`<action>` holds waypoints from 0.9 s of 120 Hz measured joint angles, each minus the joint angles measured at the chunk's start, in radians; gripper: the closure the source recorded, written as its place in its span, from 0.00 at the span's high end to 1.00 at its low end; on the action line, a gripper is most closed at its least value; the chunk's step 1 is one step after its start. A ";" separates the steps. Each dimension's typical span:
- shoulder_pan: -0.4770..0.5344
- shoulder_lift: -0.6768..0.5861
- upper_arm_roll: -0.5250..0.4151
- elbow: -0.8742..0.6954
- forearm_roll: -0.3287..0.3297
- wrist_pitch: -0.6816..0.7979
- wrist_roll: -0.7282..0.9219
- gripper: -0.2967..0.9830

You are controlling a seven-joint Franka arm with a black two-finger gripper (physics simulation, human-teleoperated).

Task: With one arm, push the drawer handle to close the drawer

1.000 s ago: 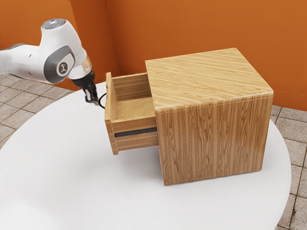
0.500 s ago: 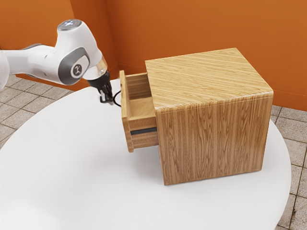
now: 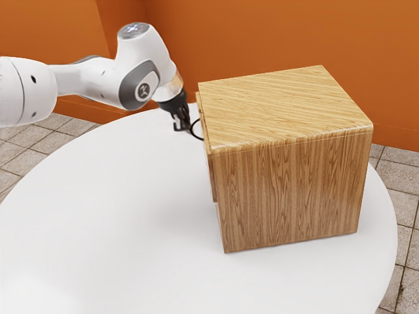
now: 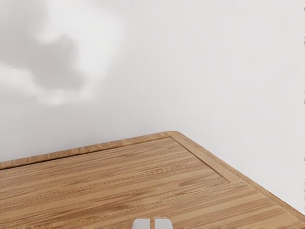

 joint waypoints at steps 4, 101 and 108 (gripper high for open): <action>-0.003 0.009 -0.001 0.013 0.000 0.000 0.000 0.15; 0.032 -0.600 0.105 -0.342 -0.080 -0.440 0.214 0.64; 0.034 -0.601 0.108 -0.345 -0.099 -0.481 0.260 0.67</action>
